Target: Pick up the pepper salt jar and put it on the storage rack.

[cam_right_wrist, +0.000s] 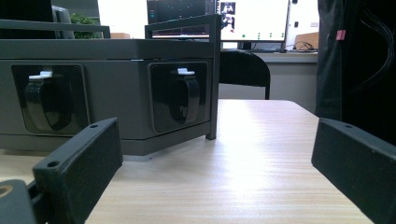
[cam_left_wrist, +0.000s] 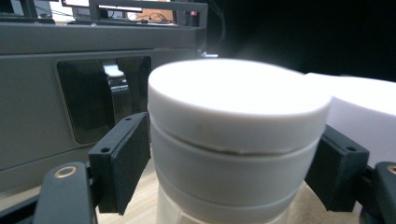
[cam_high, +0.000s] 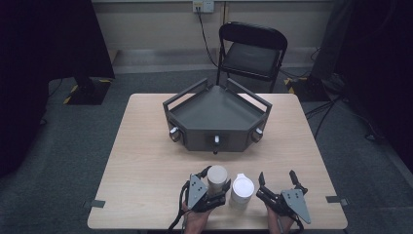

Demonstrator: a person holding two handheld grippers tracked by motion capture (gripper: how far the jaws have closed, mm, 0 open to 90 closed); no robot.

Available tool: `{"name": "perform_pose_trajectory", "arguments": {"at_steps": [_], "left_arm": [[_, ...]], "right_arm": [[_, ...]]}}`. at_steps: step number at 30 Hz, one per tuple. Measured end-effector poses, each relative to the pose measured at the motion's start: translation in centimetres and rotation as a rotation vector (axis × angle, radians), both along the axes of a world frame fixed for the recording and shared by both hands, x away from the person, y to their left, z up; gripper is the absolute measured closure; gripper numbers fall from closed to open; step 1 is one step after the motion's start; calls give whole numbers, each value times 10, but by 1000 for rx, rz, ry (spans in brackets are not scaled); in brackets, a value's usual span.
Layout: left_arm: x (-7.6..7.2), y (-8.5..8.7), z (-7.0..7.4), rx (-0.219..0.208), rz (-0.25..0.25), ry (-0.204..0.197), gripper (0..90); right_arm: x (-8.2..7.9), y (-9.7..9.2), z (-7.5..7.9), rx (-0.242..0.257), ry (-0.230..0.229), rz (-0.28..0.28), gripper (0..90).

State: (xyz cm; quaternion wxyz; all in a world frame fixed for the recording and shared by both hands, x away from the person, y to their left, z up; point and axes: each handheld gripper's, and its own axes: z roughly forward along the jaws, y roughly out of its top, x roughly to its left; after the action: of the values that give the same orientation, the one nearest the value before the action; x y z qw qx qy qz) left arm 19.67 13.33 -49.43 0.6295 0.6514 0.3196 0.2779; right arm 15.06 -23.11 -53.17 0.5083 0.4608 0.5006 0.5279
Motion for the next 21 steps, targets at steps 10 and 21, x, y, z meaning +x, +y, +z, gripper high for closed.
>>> {"name": "perform_pose_trajectory", "arguments": {"at_steps": [10, 21], "left_arm": [[2, -2, -5, -1, -11, -3, 333], [-1, -6, -5, 8, 15, -15, 349]], "right_arm": [[0, 0, 0, 0, 0, 1, 6], [0, 0, 0, 0, 0, 1, 6]]}}
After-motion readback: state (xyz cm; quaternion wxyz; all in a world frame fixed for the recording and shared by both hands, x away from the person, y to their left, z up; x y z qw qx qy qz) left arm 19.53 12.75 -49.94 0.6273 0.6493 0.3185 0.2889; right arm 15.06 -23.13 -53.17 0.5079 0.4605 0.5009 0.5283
